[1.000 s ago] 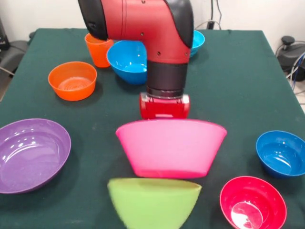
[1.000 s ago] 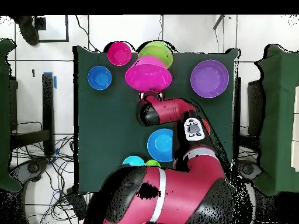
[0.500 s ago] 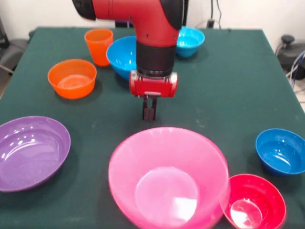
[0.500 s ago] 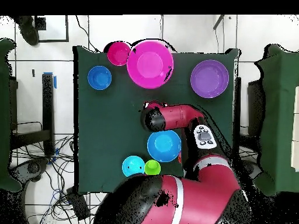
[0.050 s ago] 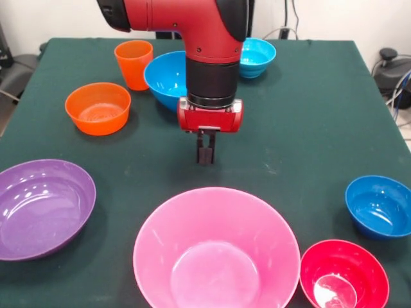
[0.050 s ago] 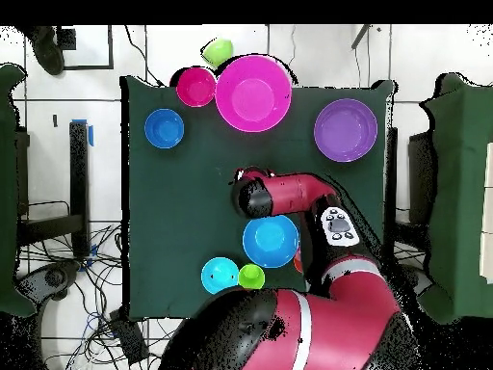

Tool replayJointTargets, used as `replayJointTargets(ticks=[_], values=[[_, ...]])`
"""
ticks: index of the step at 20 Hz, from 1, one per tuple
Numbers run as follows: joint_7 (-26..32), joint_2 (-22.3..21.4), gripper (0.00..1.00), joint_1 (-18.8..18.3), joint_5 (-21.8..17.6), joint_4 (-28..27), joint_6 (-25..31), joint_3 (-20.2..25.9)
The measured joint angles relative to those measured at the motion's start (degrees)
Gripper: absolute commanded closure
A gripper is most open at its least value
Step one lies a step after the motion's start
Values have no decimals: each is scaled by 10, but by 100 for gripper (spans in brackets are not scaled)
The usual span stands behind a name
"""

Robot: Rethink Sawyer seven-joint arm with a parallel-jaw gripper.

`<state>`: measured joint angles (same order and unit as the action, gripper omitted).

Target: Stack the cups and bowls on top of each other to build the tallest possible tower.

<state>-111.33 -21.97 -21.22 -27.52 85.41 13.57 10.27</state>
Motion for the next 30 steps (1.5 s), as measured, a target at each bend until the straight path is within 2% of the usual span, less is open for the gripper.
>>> replayJointTargets(ticks=[11, 19, 22, 30], values=[[0, -3, 100, 0, 0, 2, 3, 14], [0, -67, 100, -3, 9, 38, 89, 23], [0, -83, 100, -4, 10, 45, 93, 24], [0, -85, 100, -6, 18, 49, 91, 24]])
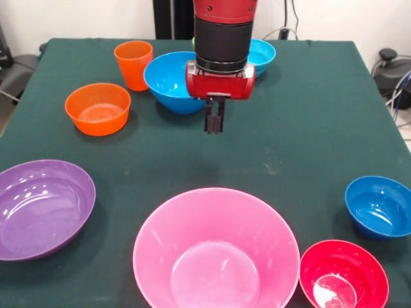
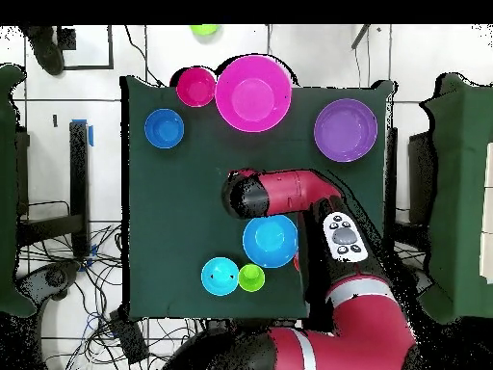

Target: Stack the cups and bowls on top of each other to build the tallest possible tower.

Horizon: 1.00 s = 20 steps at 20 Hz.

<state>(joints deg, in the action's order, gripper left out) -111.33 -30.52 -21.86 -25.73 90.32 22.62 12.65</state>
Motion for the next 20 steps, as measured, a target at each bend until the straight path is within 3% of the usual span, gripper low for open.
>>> replayJointTargets(ticks=[7, 11, 20], values=[[0, 20, 100, -33, 14, 3, -27, 0], [0, 30, 100, -53, 13, 21, -78, -1], [0, 28, 100, -62, 7, 57, -99, -10]])
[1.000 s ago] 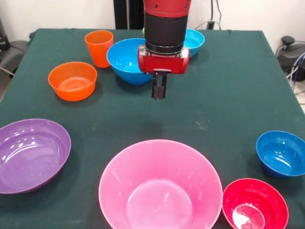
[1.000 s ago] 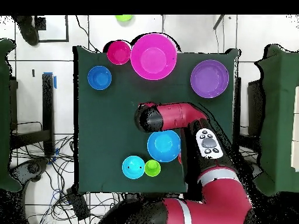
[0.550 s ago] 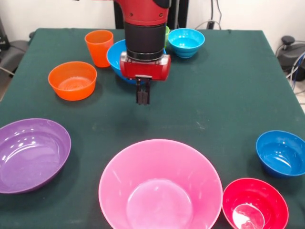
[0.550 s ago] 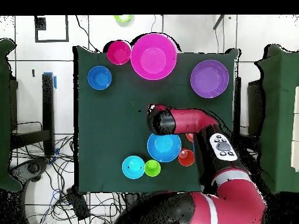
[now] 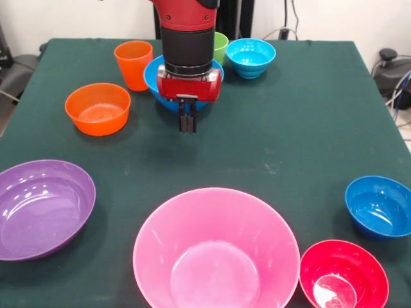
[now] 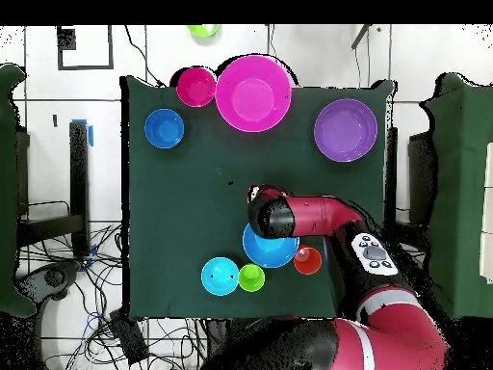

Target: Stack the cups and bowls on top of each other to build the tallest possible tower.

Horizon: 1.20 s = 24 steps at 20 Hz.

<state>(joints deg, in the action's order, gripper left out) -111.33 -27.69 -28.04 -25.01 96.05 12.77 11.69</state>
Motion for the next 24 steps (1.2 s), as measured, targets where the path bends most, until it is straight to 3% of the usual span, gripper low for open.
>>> replayJointTargets(ticks=[5, 6, 17, 24], values=[[0, -9, 100, 7, -2, 26, -18, -12], [0, -16, 0, 13, -3, 38, -32, -21], [0, -36, 0, 34, -3, 54, -44, -40], [0, -50, 0, 46, 0, 24, 26, -31]])
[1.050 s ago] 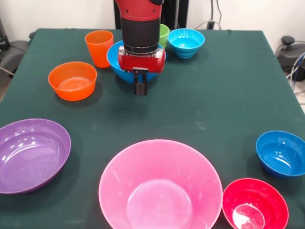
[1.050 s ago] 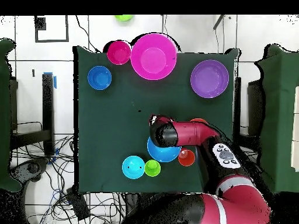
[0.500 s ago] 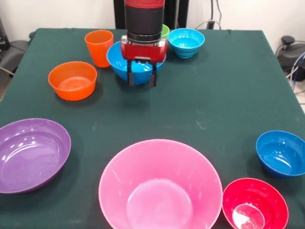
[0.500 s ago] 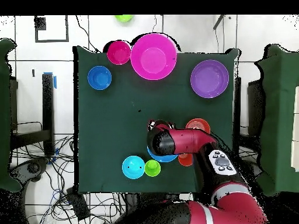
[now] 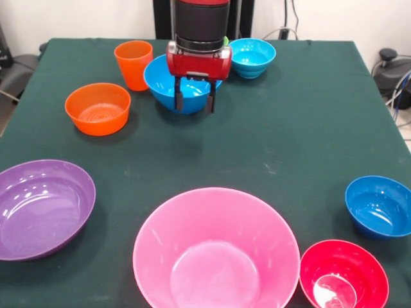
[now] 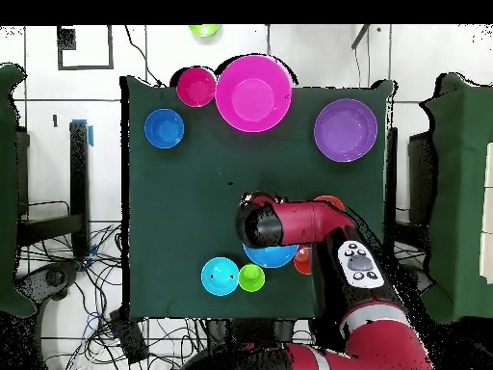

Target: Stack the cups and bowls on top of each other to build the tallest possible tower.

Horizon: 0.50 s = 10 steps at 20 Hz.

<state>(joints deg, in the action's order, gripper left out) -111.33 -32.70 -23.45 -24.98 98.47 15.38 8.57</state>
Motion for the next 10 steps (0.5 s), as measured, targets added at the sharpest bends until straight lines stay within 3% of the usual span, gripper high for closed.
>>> replayJointTargets(ticks=[10], values=[[0, 50, 0, 21, 24, -202, 302, 22]])
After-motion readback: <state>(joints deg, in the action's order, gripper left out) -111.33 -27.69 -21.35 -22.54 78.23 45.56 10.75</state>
